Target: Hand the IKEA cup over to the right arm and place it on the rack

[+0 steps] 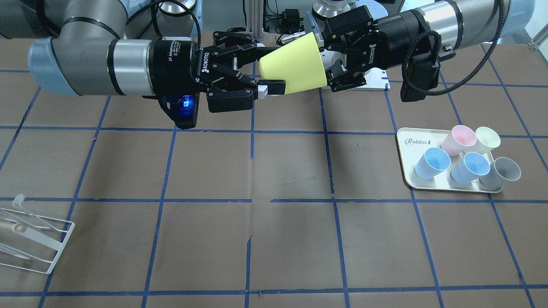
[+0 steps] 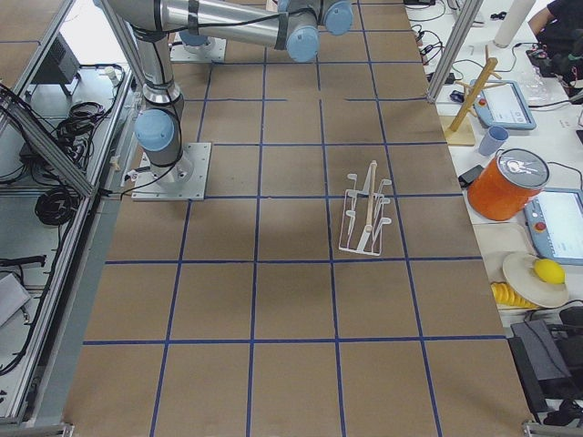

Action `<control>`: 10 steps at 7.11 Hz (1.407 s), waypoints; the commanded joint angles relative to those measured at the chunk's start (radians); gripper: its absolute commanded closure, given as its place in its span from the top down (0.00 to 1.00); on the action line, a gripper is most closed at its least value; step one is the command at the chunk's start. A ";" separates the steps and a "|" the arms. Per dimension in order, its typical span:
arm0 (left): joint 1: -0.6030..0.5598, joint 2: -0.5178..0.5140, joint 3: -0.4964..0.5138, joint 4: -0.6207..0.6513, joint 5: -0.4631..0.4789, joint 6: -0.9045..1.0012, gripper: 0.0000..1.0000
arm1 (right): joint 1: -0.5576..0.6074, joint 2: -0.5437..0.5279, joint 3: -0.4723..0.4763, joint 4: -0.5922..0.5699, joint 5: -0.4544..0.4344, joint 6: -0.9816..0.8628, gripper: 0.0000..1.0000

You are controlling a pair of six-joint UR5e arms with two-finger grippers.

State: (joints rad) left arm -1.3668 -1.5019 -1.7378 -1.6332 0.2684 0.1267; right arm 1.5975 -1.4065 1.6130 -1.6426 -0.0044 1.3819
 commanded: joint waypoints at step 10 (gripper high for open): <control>0.023 -0.044 0.044 0.086 0.229 -0.056 0.95 | -0.151 -0.021 0.002 0.001 -0.222 0.019 0.00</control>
State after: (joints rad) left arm -1.3481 -1.5220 -1.7125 -1.6072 0.4003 0.0788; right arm 1.4616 -1.4206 1.6159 -1.6408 -0.1399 1.4080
